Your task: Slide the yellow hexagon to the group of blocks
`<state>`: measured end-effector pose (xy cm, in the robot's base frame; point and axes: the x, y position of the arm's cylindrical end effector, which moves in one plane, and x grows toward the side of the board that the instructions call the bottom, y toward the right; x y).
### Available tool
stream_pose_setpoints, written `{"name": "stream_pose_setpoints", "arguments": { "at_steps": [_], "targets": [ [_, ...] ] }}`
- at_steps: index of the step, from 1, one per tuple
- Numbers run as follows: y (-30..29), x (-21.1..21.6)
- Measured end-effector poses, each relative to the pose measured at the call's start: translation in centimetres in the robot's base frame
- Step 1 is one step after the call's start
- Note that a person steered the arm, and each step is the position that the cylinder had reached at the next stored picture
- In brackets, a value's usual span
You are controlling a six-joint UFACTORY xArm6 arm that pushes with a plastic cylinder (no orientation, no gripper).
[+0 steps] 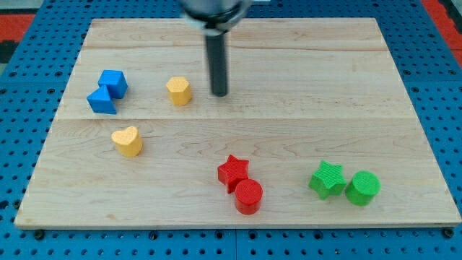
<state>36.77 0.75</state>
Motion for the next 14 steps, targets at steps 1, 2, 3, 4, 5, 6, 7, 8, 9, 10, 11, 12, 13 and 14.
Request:
{"name": "stream_pose_setpoints", "arguments": {
  "at_steps": [1, 2, 3, 4, 5, 6, 7, 8, 9, 10, 11, 12, 13, 14],
  "targets": [
    [-4.1, -5.2],
    [-14.3, -5.4],
    [-20.8, -3.8],
    [-22.5, -0.4],
    [-20.5, 3.1],
    [-20.5, 3.1],
    [-23.3, 3.1],
    [-28.0, 2.2],
    [-27.6, 7.3],
    [-24.6, 8.1],
    [-25.3, 9.9],
    [-23.4, 12.9],
    [-17.4, 17.6],
    [-13.0, 18.0]
  ]
}}
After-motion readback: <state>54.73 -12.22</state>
